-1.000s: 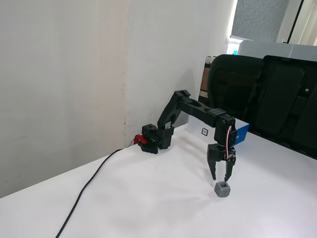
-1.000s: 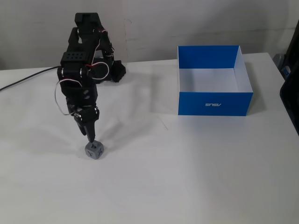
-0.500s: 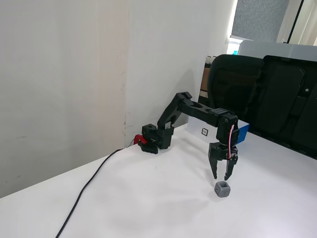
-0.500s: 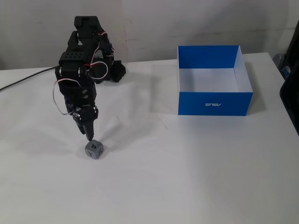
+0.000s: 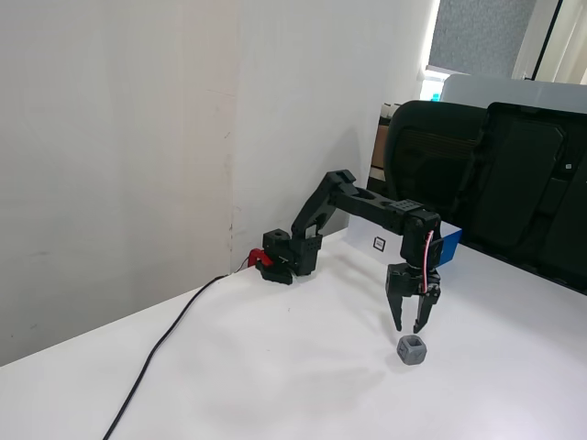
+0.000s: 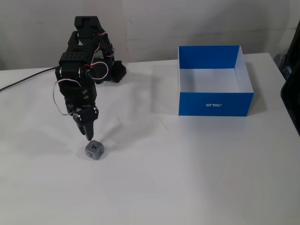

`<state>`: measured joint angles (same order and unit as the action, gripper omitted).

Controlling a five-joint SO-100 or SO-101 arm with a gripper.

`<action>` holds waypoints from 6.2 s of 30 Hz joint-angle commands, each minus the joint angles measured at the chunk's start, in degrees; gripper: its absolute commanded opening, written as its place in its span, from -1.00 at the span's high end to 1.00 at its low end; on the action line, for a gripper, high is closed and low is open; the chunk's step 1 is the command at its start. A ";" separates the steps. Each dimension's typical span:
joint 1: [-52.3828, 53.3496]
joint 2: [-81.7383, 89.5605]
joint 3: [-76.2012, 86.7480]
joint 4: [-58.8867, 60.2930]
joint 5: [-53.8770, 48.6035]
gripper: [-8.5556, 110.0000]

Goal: Grasp the gray block and put it in the box.

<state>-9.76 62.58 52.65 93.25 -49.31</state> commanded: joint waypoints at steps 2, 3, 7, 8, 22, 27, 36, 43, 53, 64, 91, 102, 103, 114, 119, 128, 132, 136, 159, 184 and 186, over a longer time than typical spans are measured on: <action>0.26 3.60 -1.58 0.26 0.35 0.68; 0.26 3.60 -1.58 0.26 0.35 0.68; 0.44 3.60 -1.49 0.26 0.35 0.68; 0.53 3.60 -1.41 0.26 0.26 0.68; 1.41 2.46 -1.23 -0.70 -0.53 0.58; 1.67 2.02 -1.14 -0.88 -0.53 0.55; 1.76 1.76 -0.62 -1.05 -0.53 0.55; 2.11 1.76 0.70 -1.58 -0.53 0.54; 2.37 1.76 3.87 -3.69 -0.44 0.48; 1.85 1.49 6.15 -5.89 -0.44 0.48; 1.23 -0.97 6.68 -7.12 -0.53 0.45; 0.88 -2.64 6.68 -8.09 -0.53 0.44; 0.88 -2.64 6.68 -8.17 -0.53 0.44; 0.26 -3.43 4.92 -8.17 -0.53 0.44; 0.09 -4.04 4.83 -8.26 -0.53 0.45; -0.18 -4.92 3.96 -8.00 -0.09 0.70; -0.26 -4.92 3.16 -7.38 0.18 0.75; 0.09 -4.75 1.58 -5.62 0.62 0.80; 6.59 9.76 -3.60 2.55 12.57 0.85; 27.86 14.24 -17.84 13.54 20.74 0.85; 30.85 15.91 -17.84 13.80 21.45 0.85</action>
<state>16.44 69.26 39.73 105.03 -29.27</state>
